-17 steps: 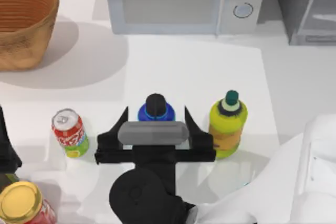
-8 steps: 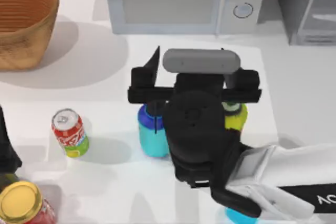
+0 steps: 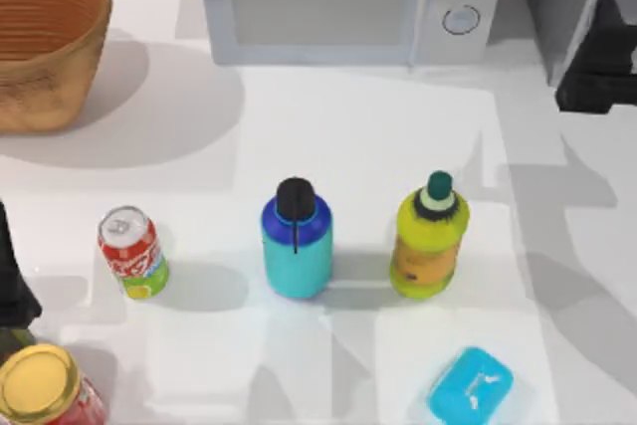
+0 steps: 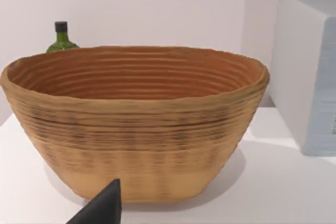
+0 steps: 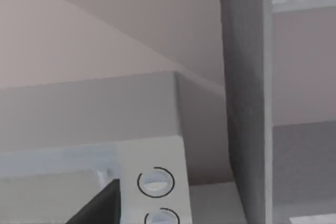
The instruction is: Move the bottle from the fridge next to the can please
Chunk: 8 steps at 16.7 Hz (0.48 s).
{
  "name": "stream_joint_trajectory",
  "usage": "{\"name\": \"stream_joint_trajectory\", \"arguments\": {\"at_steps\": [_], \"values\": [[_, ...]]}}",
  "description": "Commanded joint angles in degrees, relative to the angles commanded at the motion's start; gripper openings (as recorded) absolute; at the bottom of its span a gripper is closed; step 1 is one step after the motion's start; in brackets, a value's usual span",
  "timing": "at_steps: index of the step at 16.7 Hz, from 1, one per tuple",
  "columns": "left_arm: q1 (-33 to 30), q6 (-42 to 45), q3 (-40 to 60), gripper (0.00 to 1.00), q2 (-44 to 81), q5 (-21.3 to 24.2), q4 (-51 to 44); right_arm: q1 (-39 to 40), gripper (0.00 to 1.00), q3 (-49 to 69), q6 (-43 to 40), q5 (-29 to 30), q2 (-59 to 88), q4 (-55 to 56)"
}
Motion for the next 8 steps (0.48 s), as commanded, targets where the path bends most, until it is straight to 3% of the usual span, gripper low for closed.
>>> {"name": "stream_joint_trajectory", "arguments": {"at_steps": [8], "values": [[0.0, 0.0, 0.0, 1.00, 0.0, 0.0, 0.0, -26.1, 1.00, -23.7, -5.5, -27.4, -44.4, -17.8]]}}
